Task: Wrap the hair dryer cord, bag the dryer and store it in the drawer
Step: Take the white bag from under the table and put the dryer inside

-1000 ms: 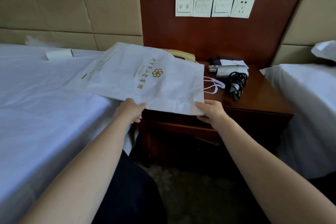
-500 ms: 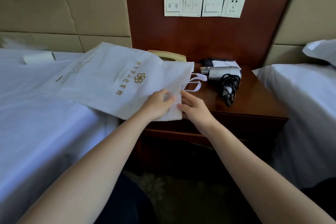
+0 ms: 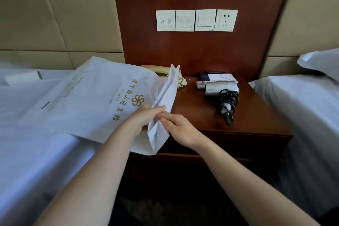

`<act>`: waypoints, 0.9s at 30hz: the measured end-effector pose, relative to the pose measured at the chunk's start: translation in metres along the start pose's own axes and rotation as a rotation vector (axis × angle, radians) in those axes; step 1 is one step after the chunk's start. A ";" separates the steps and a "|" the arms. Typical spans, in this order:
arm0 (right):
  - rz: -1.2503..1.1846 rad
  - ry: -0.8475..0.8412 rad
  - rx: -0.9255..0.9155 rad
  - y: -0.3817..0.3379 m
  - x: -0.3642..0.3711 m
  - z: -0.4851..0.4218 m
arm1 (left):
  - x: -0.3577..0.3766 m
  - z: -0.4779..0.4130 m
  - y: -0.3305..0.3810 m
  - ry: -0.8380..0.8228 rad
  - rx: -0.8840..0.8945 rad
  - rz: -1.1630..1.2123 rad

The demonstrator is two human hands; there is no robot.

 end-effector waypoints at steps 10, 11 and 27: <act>0.291 0.208 -0.002 -0.017 -0.031 0.011 | 0.003 0.013 0.011 0.006 0.138 0.026; 0.265 0.232 0.038 -0.013 -0.038 0.013 | 0.001 0.014 0.012 0.015 0.153 0.019; 0.512 0.227 0.169 0.026 -0.077 0.050 | -0.014 0.043 0.033 0.320 0.198 -0.132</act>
Point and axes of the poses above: each hand's wrist, its own z-axis away from the middle knuckle, its own x-axis out of the palm, y = z × x, the point moved 8 cm from there along -z, towards the middle knuckle, and after that the axes turned 10 degrees about -x, right-handed, at the moved point
